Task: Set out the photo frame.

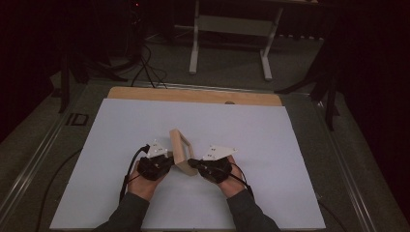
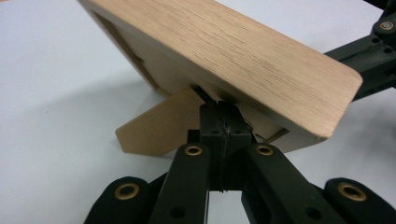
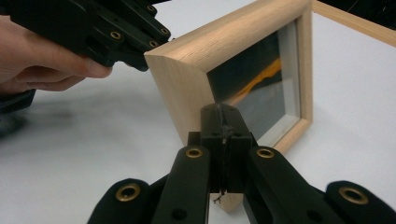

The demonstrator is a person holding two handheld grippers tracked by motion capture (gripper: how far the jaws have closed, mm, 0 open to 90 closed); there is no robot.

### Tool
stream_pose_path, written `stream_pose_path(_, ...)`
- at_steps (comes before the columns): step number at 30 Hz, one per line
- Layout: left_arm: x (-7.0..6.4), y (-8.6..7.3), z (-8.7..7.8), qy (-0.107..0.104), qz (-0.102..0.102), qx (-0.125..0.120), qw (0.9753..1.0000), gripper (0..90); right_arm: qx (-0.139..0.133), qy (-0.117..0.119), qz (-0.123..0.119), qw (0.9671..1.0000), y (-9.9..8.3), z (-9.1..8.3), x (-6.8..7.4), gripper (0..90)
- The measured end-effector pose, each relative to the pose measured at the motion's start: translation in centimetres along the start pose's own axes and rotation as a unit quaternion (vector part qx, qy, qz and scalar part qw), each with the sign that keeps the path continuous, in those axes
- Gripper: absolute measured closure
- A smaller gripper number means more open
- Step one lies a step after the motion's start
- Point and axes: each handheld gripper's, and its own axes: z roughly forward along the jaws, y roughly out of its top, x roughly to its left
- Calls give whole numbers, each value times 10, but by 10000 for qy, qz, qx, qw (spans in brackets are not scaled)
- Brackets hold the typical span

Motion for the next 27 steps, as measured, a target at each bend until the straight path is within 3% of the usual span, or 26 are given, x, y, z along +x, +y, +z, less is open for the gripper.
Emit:
stream_pose_path(19,5,-1,0,-29,-139,-22,9999,897,-22,40,-52,10000,2,5,7,892)
stream_pose_path(27,8,-2,-2,28,-166,-69,9998,874,7,-1,-68,10000,2,4,6,838)
